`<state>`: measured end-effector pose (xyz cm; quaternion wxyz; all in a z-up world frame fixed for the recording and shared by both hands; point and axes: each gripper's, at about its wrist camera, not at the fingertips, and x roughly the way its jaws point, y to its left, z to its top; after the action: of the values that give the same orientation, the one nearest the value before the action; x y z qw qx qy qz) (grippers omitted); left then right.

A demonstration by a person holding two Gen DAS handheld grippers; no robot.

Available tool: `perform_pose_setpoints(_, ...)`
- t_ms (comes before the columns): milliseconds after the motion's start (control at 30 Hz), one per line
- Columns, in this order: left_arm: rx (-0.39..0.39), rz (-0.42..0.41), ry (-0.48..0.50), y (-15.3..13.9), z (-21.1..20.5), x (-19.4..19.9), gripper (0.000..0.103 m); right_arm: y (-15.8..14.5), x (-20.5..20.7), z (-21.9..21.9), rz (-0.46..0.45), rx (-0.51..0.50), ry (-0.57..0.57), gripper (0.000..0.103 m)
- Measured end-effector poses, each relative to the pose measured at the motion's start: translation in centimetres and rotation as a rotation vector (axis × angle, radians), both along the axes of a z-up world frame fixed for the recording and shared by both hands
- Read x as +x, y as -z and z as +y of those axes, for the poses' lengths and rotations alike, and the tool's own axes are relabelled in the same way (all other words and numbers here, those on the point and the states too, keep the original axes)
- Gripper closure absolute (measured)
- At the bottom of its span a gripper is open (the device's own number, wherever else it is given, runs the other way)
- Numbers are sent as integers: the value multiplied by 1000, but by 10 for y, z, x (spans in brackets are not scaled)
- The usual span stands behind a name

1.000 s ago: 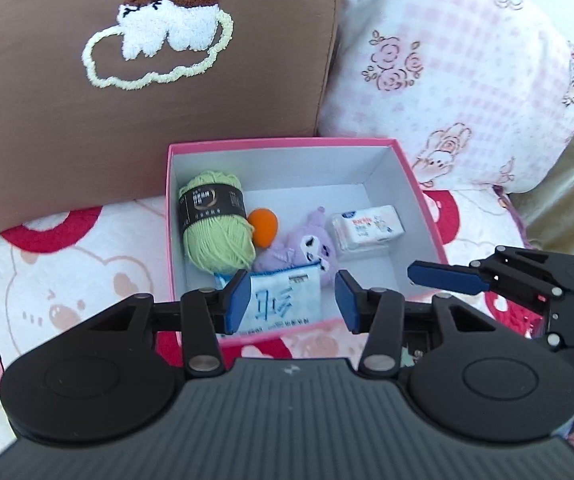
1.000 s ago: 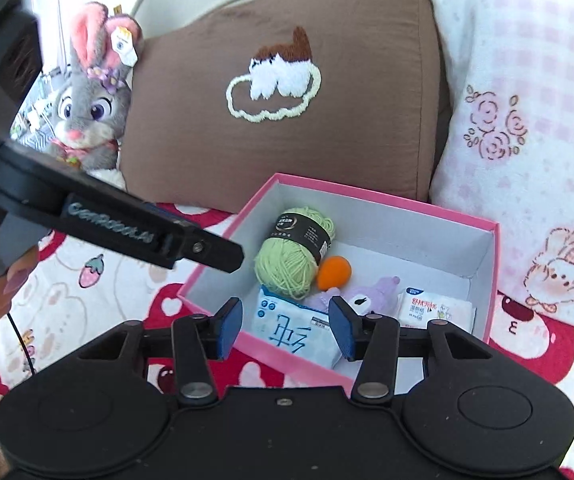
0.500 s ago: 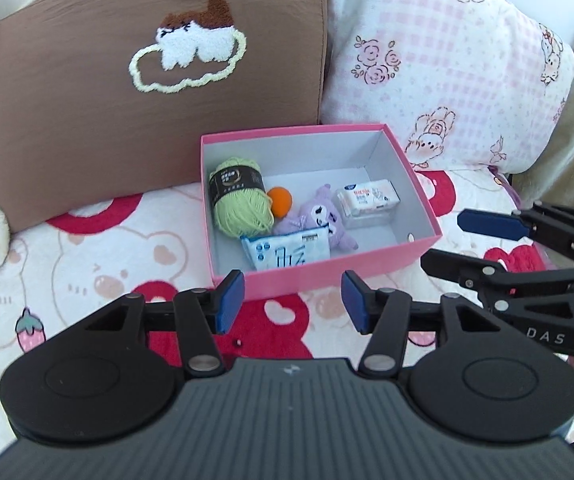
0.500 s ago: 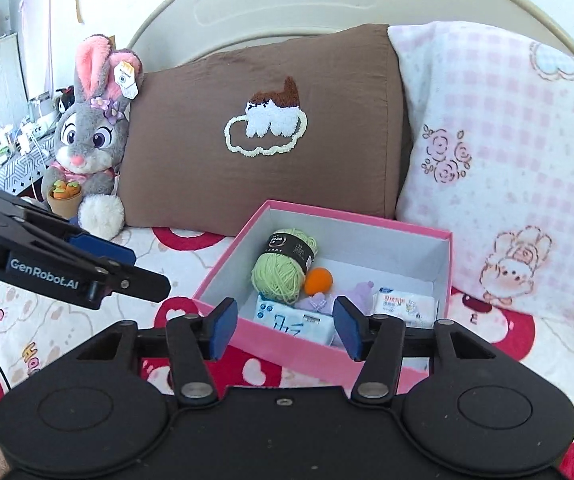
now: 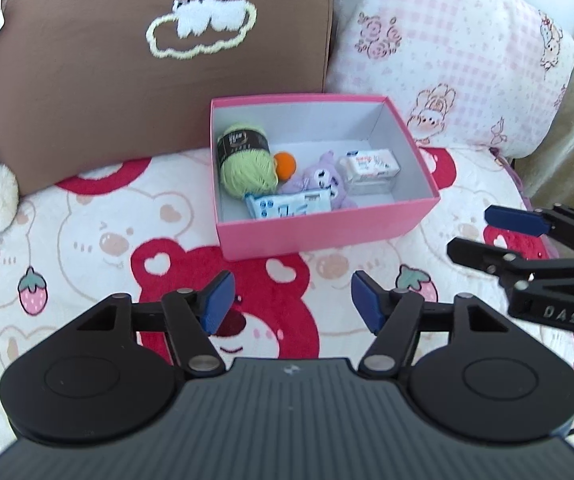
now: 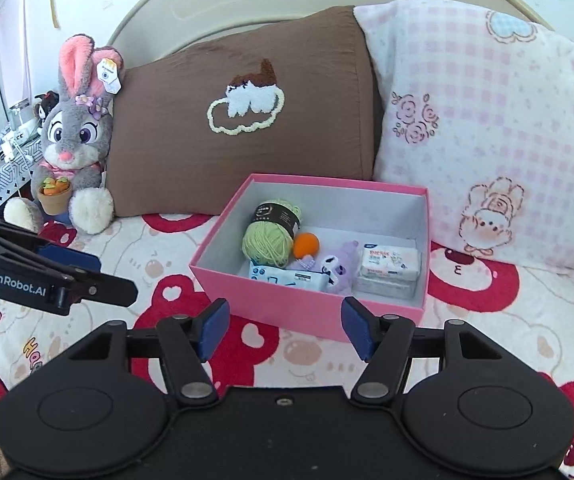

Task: Organize objects
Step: 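Lift the left tool out of the pink box and back away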

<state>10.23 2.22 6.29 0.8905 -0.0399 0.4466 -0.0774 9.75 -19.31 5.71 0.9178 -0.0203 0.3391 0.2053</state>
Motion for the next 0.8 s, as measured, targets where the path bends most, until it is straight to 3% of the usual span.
perform_pose_setpoints(133,28,4,-17,5,1,-4,34,4,-5,-4,8,9,23,29)
perform_pose_setpoints(200,41,-1,-27,7,1,-5,32,4,-8,-4,-5,-5,35,21)
perform_pose_setpoints(267,41,-5,-36,9,1,-6,24,6,-11,-2,-22,-24,53,10)
perform_pose_setpoints(600,54,7,-84,19,5,-9,4,10,-5,-6,46,-57,158,8)
perform_pose_setpoints(800,40,22,-85,26,11,-12,2,12,-7,-8,65,-71,201,7)
